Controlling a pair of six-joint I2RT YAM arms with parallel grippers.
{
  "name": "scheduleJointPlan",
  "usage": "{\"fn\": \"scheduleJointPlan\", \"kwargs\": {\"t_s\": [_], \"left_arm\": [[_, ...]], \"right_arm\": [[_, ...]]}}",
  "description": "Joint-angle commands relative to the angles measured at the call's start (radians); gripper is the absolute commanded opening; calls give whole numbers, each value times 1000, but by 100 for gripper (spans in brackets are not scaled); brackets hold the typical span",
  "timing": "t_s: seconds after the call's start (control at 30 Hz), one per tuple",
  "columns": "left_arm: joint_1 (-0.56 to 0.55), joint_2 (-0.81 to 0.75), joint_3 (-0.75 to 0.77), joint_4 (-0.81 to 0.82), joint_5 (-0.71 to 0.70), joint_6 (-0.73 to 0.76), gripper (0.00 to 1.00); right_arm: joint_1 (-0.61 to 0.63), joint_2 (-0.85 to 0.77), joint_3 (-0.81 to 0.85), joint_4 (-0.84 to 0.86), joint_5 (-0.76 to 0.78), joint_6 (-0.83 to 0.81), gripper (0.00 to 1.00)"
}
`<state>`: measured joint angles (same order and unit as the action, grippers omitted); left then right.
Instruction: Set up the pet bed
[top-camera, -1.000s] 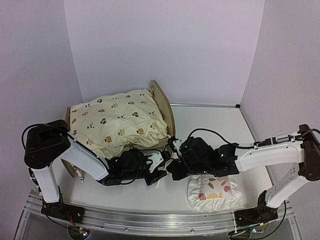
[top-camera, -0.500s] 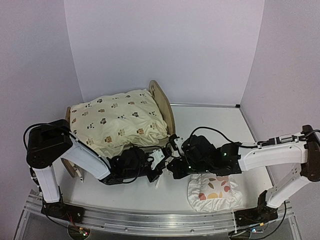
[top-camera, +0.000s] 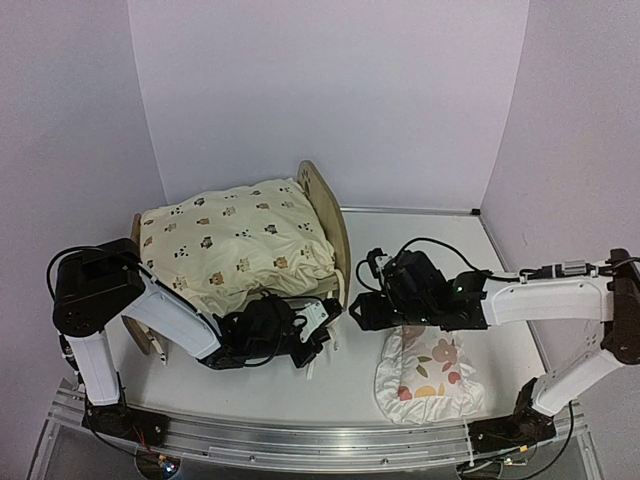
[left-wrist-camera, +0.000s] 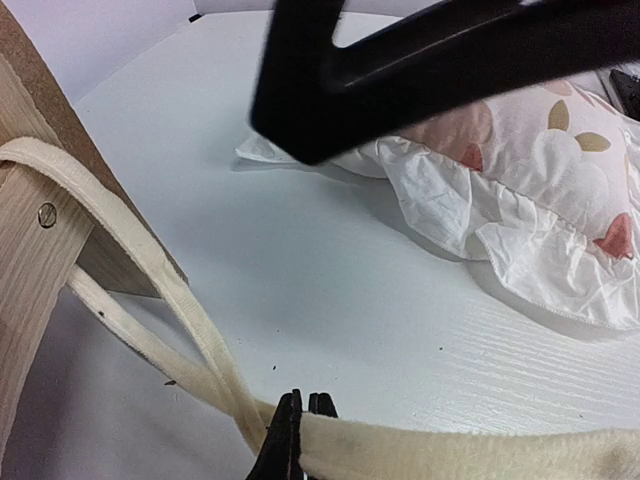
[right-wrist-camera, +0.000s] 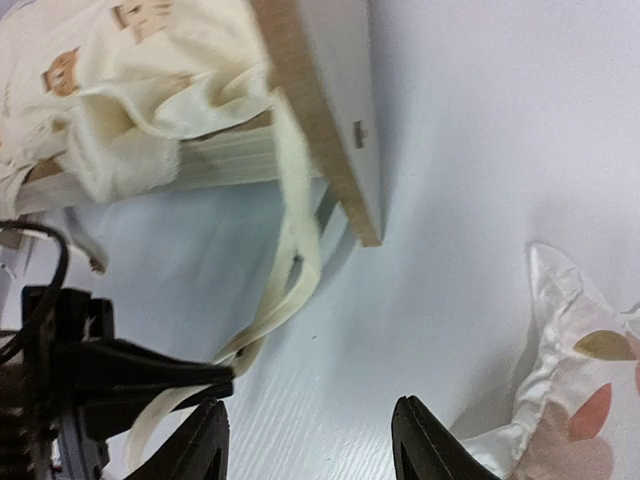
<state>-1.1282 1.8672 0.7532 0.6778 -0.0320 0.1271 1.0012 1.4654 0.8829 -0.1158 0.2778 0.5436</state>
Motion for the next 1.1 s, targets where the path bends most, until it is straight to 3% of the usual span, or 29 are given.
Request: {"fn": "scheduleJointPlan", "kwargs": {"t_s": [0.0,0.47,0.63,0.83,0.97,1.07], "left_arm": [[9,-46,18,-19,25,-33,0],[25,-66,17,-38,76,-58,0],[32,-59,17,-29,91,-67,0],[43,-68,1,-8,110,-77,0],[53,-76,-2,-2,127,-88,0],[58,-79,-3,-2,137,-99,0]], "right_arm": [[-44,81,50,45,-24,-28,57],[-76,310,140,261,-64,-45,46],[-80,355,154,307,-62,-57,37],[-81,369,151,342,-68,-86,16],[-82,381,140,373,-80,-76,17],[-81,388,126,400,-87,-59,32]]}}
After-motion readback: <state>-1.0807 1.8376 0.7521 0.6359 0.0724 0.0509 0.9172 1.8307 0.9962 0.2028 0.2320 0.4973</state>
